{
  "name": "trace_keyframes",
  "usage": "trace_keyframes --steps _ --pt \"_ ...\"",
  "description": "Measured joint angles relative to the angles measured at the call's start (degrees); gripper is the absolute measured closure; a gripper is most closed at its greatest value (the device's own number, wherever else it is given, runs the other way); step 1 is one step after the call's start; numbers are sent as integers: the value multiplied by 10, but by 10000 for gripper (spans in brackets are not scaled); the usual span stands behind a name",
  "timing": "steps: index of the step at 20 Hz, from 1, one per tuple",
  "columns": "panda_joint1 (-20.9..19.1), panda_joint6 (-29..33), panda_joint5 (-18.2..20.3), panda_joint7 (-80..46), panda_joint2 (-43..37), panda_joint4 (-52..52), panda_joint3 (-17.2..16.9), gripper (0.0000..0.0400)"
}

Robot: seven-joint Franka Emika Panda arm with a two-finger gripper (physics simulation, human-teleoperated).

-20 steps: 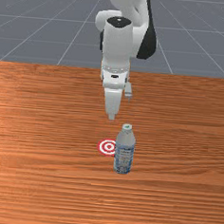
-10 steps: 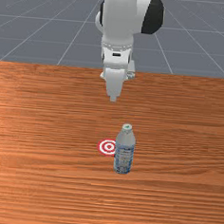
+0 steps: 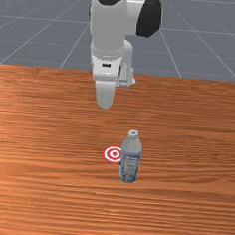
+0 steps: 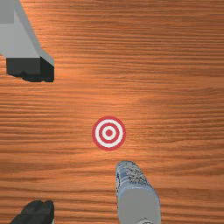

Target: Pick up the bottle and put it on the marker

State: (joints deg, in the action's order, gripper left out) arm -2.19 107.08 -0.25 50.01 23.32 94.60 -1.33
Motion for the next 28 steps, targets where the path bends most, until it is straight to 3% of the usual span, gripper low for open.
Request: trace_keyframes --steps 1,2,3,4,5,9,11,12,13,15,18,28 --pt "-4 148 16 -74 -61 115 -16 0" --pt "-21 25 3 21 -7 16 -12 0" --pt "-27 58 5 24 -23 46 -15 0" --pt "-14 135 -42 -19 -55 106 -25 0" --pt "-30 136 -2 79 -57 107 -4 0" --pt "5 138 -8 50 -63 116 19 0" --pt "26 136 -25 -39 -63 116 11 0" --pt "23 137 -1 -53 -63 116 12 0" --pt "37 127 -61 -67 -56 105 3 0" --pt "42 118 -69 -72 -38 78 0 0" --pt "27 102 -21 -35 -12 37 11 0" --pt "26 115 -21 -30 -11 43 12 0"
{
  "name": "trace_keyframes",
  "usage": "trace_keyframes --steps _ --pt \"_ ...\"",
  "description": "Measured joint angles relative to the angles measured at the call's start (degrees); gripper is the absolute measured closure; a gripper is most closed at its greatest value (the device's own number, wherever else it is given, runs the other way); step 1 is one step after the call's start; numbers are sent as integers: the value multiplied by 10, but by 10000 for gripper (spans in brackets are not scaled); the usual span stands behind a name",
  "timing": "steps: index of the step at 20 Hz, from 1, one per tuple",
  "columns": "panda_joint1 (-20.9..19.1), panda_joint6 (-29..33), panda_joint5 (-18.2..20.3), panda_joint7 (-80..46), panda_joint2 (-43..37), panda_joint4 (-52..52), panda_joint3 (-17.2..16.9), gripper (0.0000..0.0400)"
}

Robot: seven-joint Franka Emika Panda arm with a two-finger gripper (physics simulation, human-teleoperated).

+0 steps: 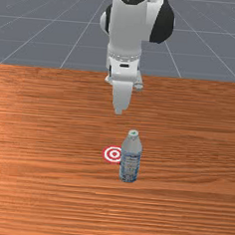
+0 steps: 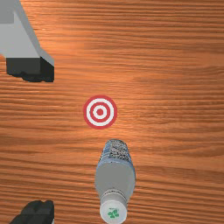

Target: Pick up the bottle and put it on the marker

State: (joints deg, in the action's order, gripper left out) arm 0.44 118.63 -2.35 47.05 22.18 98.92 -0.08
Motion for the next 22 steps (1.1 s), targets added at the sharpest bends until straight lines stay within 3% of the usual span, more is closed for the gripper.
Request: trace_keyframes --steps 6,12,14,15,16,18,22 --pt "0 25 0 -4 17 -19 -1 0" --pt "1 -38 1 -2 40 -72 0 0" --pt "3 -26 3 -21 41 -72 -3 0" --pt "1 -70 1 -2 63 -114 0 0" --pt "2 -32 3 -22 48 -83 -4 0" --pt "-3 -98 2 5 76 -138 -2 0" --pt "-4 -84 2 4 82 -130 -3 0"
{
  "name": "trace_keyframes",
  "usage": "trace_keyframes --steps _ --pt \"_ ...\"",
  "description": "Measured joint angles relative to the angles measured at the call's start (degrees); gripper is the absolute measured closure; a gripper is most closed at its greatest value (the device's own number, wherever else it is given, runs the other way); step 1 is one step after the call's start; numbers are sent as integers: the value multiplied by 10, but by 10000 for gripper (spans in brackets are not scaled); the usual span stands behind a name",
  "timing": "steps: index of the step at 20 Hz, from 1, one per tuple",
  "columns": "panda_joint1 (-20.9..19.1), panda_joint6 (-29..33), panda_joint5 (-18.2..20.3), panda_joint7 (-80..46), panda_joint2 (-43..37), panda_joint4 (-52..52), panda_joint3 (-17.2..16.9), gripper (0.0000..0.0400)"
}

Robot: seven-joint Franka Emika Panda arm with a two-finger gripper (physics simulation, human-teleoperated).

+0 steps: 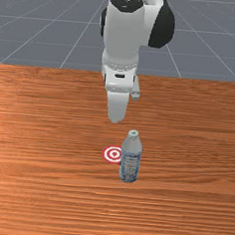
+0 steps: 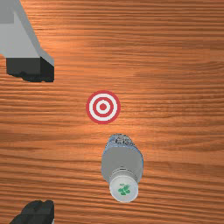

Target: Pick up the bottle and put it on the marker

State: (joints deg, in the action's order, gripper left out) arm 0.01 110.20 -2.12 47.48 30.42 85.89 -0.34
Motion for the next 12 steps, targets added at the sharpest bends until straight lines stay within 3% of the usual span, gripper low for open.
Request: trace_keyframes --steps 3,5,6,9,12 --pt "0 -2 0 0 14 -6 0 0" --pt "1 12 0 -3 13 6 0 0" --pt "1 50 -4 10 -2 37 3 0" --pt "8 64 -2 -12 -8 48 3 0" --pt "20 40 -26 -29 12 14 -7 0"
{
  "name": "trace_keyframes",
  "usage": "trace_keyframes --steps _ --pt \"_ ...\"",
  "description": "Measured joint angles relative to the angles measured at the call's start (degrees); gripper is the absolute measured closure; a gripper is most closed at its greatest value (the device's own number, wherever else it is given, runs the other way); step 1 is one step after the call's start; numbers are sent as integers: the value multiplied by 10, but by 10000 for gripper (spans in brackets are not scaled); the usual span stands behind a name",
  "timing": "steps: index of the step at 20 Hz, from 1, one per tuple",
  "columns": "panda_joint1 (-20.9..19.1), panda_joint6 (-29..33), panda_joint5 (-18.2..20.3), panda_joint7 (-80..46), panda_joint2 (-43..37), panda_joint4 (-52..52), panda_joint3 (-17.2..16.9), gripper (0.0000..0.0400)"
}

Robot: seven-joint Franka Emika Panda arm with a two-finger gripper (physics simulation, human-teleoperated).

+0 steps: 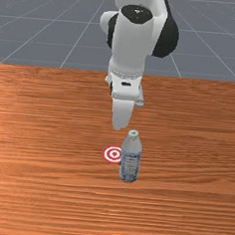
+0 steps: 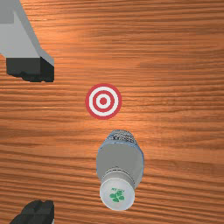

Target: Pick up the bottle and put it on the marker

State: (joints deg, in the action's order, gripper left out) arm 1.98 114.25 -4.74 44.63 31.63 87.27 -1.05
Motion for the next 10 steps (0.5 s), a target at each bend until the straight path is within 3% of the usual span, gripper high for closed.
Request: trace_keyframes --steps 4,6,10 --pt "0 -25 3 4 40 -66 0 0" --pt "-6 0 16 10 34 -50 7 0" --pt "6 -23 11 16 44 -70 14 0"
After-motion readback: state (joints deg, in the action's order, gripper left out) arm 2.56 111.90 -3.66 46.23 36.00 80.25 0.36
